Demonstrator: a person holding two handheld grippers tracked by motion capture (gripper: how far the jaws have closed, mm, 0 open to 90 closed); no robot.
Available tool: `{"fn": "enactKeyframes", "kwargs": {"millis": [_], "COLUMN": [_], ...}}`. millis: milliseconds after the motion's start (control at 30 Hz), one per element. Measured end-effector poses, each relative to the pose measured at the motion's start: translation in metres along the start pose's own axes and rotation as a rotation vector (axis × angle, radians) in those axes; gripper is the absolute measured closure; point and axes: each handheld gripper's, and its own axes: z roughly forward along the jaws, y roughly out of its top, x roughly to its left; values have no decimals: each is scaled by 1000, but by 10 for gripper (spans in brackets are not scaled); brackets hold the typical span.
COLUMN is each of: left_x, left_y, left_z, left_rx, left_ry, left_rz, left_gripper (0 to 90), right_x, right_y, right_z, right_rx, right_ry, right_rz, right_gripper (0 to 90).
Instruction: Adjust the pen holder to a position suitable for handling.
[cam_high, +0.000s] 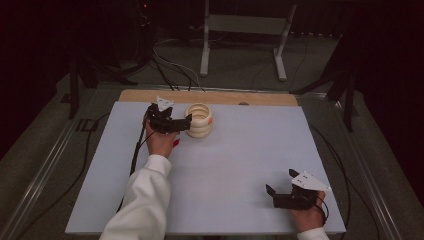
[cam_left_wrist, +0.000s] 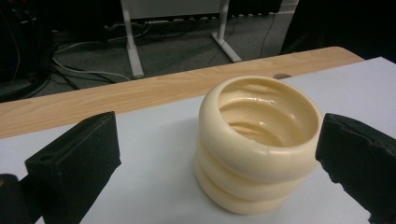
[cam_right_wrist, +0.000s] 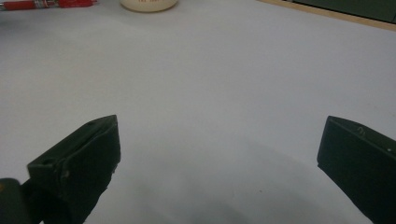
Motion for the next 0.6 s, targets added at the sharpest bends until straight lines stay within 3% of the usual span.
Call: {"fn": "enactKeyframes", "kwargs": {"millis": [433, 600], "left_x": [-7, -12], "left_y": [-8, -9], "left_z": [25, 33], "left_rx": [22, 44], "left_ry": [27, 23], "left_rz": [-56, -52], "left_gripper": [8, 20], "right_x": [0, 0], "right_y": [0, 0], "right_z": [1, 0], "right_rx": [3, 3], "right_ry": [1, 3], "right_rz": [1, 1], "right_gripper": [0, 0]}}
